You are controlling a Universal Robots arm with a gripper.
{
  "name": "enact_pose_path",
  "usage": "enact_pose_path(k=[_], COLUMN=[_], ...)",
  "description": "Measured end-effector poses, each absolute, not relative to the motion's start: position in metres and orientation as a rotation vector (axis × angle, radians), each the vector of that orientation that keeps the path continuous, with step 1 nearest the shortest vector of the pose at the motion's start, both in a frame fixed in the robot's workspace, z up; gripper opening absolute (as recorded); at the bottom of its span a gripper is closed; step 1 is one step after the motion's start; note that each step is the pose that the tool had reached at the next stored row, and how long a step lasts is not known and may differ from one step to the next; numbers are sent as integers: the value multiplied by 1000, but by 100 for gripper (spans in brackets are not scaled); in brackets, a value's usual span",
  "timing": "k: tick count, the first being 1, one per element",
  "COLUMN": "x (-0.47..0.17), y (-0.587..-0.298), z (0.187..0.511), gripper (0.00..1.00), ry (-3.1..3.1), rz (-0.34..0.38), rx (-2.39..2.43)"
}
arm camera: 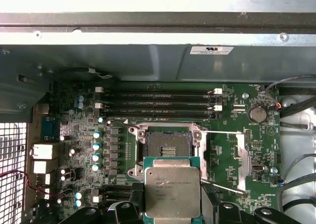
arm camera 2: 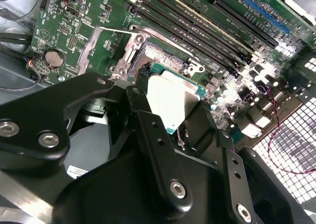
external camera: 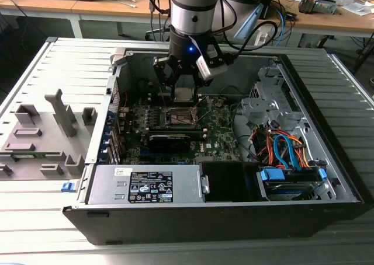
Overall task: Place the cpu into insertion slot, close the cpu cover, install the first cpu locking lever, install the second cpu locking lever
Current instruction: 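Place the cpu into insertion slot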
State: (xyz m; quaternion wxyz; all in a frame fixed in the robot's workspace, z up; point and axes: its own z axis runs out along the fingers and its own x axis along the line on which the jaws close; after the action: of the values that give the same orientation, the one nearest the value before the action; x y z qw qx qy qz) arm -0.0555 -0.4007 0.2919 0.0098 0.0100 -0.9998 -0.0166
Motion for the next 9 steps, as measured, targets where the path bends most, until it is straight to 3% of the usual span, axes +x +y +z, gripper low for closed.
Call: enact_pose_path(k=[9], x=[-55], y=[-401], z=[287], gripper=[54], ry=[-3122], rz=[-46], rx=[31])
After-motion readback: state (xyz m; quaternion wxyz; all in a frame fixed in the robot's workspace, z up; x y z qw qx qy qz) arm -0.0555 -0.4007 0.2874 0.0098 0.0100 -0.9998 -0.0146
